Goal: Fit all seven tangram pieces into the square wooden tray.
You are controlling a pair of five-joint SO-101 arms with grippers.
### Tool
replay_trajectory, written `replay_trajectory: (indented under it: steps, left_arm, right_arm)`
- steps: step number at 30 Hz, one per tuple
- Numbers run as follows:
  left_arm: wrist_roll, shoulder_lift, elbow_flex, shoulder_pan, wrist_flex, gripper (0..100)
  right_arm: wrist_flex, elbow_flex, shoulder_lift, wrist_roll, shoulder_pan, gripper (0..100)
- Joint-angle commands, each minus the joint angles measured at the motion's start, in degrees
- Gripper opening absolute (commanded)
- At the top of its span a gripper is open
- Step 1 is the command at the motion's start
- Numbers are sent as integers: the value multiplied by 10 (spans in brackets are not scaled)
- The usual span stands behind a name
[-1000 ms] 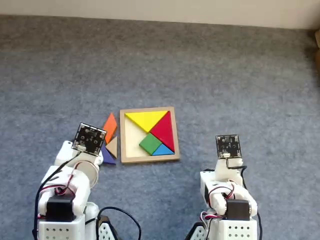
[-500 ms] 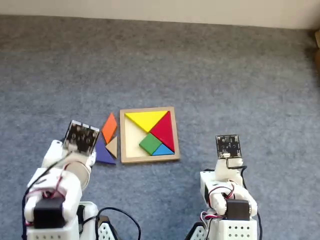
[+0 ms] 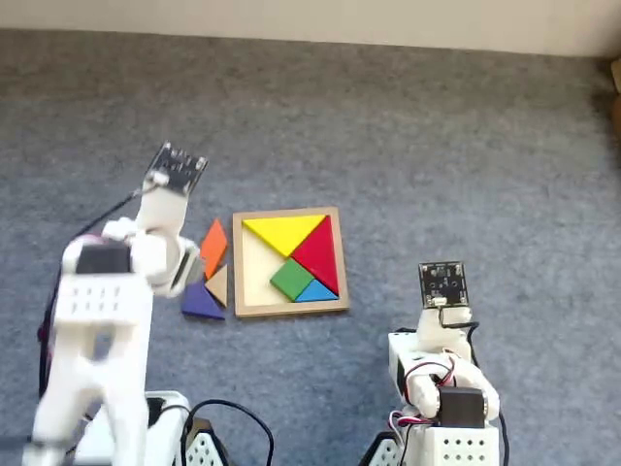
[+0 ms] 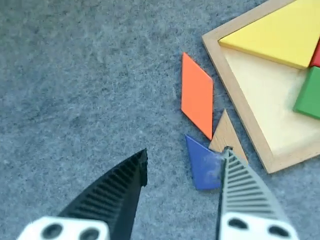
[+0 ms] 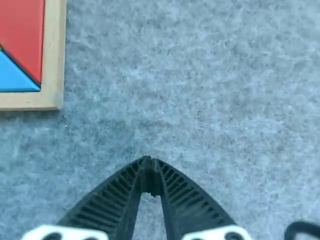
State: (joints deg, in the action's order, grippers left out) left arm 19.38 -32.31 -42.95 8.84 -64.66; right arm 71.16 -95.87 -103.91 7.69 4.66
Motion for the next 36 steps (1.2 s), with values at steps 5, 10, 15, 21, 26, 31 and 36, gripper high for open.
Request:
replay_trajectory:
  steps: [5,10,15,21,26,31,36]
  left_arm:
    - [2,244,175,-27,25,235]
    - [2,366,270,-27,22,235]
    - [1,441,315,-46,15,235]
    - [1,480,334,-72,-9,235]
    - [1,512,335,-65,-7,234]
    - [4,522,335,-60,-7,193]
    - [5,524,335,-59,-11,162]
  right_arm:
    - [3,-87,-9,-2,-8,8]
    - [3,-87,-9,-2,-8,8]
    - [3,-87,-9,-2,-8,8]
    - [3,-87,-9,-2,-8,8]
    - [3,-87,-9,-2,-8,8]
    - [3,-87,-9,-2,-8,8]
    - [3,-87,-9,-2,-8,8]
